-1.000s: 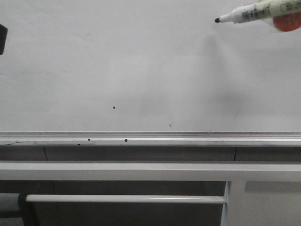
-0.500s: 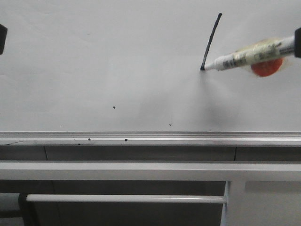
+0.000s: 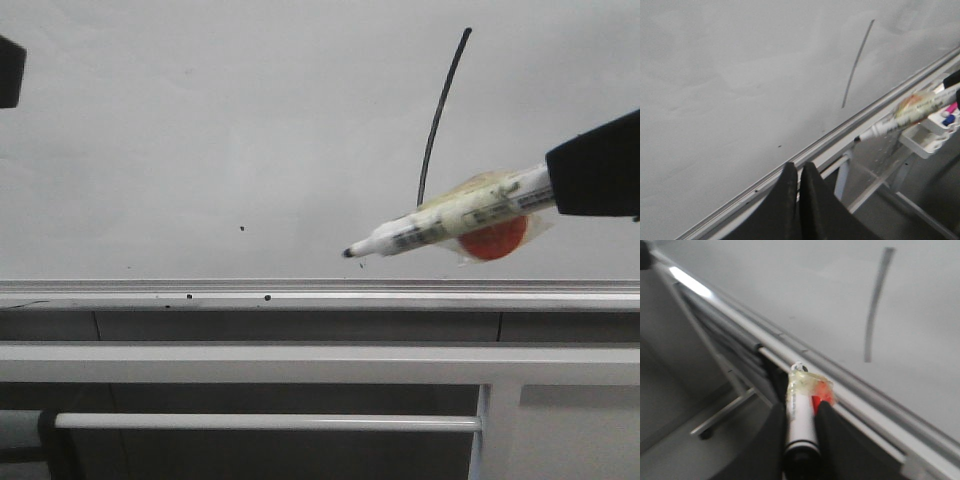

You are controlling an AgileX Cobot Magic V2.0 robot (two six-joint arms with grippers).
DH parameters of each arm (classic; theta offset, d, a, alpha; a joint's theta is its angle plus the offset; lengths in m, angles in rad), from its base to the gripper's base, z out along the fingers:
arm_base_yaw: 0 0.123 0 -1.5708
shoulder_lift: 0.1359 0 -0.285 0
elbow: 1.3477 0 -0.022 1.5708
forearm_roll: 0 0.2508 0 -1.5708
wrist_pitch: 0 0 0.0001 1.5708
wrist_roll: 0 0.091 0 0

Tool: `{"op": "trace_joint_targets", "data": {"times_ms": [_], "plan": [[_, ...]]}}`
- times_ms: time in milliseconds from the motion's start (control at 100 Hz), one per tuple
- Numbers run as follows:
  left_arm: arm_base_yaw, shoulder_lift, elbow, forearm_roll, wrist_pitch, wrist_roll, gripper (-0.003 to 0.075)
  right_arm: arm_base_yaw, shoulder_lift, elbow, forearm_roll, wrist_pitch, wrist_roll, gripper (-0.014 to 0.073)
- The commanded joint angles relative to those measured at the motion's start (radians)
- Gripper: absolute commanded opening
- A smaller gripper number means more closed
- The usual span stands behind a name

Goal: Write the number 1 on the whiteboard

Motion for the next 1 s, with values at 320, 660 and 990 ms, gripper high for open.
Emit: {"op": "trace_joint_targets", "data": {"times_ms": [320, 660, 990], "plan": [[-0.002, 0.137, -0.028, 0.096, -0.292, 0.119, 0.0465, -0.005, 0.071, -0.147, -0.068, 0.274, 0.069, -0.0062], [-0.002, 0.216, -0.037, 0.257, -0.308, 0.121, 0.0492, -0.005, 0.223, -0.337, -0.257, 0.374, 0.239, -0.0043], [-0.002, 0.294, -0.081, 0.317, -0.255, 0.121, 0.0491, -0.005, 0.305, -0.417, -0.261, 0.353, 0.293, -0.0043]]}}
